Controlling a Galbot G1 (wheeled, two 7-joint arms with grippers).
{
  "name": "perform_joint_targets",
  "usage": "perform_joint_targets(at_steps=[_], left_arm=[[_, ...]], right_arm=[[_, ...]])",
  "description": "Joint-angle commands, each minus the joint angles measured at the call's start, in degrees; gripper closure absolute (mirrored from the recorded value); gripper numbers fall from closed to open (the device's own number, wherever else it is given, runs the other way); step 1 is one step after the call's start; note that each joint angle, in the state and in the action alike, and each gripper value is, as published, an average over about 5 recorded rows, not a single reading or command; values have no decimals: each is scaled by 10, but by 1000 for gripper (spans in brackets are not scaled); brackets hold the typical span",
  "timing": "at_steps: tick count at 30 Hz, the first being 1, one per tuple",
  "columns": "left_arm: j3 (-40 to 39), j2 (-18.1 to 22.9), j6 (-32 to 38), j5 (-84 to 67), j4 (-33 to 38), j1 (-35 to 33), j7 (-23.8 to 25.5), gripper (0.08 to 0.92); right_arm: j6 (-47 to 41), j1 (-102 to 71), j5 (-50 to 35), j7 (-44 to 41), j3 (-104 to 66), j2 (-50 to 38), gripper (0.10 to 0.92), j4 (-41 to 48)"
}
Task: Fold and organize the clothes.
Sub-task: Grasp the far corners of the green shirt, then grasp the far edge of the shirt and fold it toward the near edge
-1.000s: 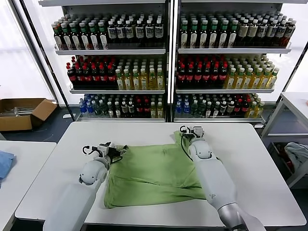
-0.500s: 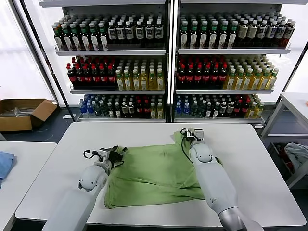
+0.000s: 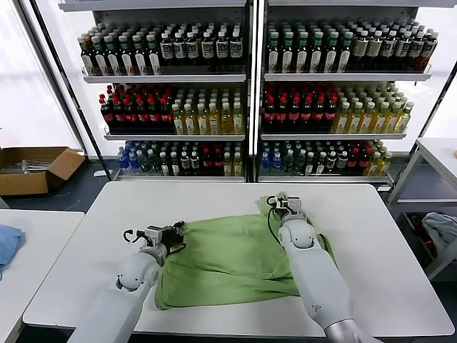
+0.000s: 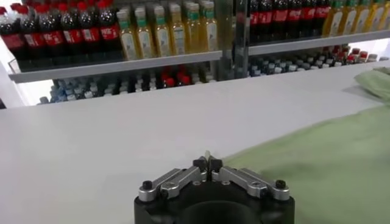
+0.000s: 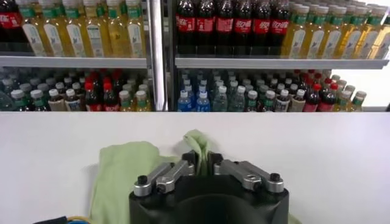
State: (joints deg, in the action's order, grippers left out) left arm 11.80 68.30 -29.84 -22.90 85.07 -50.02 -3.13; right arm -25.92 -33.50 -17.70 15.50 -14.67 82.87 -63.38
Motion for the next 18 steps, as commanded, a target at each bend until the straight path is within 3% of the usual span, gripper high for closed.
perform_joint_targets(at_steps=[1, 10, 18], left_arm=[[8, 7, 76, 0, 11, -2, -19, 910], [19, -7, 106, 3, 59, -16, -24, 910], [36, -34, 98, 16, 132, -89, -14, 910]], right_arm=[[24, -14, -9, 2, -3, -9, 915, -87], [38, -55, -20, 21, 1, -36, 919, -210], [20, -141, -23, 41, -2, -67, 919, -328]])
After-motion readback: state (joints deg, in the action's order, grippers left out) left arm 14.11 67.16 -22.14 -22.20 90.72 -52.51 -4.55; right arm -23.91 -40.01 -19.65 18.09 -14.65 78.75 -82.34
